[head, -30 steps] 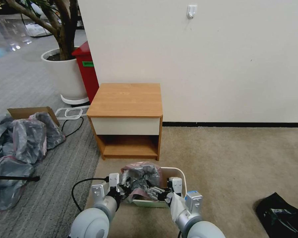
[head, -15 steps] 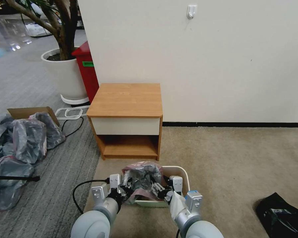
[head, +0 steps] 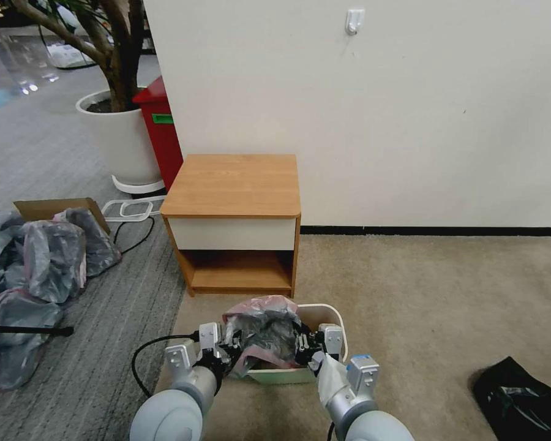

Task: Pick up the garbage bag from the table and place it over the trash can.

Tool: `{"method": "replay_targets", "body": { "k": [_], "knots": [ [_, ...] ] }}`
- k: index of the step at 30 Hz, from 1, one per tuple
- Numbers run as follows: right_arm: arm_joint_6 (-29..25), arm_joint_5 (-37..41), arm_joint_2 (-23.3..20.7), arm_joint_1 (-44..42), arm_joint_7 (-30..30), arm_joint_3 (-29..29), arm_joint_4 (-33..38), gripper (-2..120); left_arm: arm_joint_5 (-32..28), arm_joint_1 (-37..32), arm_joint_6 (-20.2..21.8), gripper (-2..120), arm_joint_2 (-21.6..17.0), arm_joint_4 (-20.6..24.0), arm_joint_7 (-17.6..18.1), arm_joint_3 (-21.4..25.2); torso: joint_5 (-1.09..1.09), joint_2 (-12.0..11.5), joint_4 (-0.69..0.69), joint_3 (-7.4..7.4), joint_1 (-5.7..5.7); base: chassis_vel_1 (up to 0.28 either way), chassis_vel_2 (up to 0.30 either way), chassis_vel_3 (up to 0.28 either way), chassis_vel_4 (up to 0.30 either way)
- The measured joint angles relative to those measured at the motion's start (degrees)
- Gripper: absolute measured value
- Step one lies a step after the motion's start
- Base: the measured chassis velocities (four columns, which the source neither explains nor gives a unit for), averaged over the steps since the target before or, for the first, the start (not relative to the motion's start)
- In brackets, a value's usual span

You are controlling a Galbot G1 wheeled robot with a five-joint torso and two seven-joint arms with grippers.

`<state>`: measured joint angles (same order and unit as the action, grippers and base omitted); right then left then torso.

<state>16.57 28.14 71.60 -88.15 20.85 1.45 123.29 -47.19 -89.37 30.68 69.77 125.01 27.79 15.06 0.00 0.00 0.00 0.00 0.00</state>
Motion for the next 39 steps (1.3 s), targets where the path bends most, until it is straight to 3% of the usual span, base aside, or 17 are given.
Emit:
{"method": "replay_targets", "body": {
  "k": [16,27,39],
  "knots": [
    [2.82,2.99,-3.07,3.85,0.08,1.68,4.72,0,0.01,0.19,1.33,4,-0.51,-0.84,0.0,0.09,0.0,0.0,0.0,0.0,0.0,0.0,0.0,0.0,0.0],
    [9.84,8.7,-6.31,19.62,0.13,1.98,-2.2,0,0.01,-0.73,1.53,4,-0.68,0.99,-0.73,-0.06,0.0,0.0,0.01,0.0,0.0,0.0,0.0,0.0,0.0],
    [17.63,14.07,-12.06,25.31,-0.38,3.61,-5.23,0,0.06,-1.77,1.55,4,0.06,1.89,-2.61,1.19,0.0,0.0,0.0,0.0,0.0,0.0,0.0,0.0,0.0]
  ]
}}
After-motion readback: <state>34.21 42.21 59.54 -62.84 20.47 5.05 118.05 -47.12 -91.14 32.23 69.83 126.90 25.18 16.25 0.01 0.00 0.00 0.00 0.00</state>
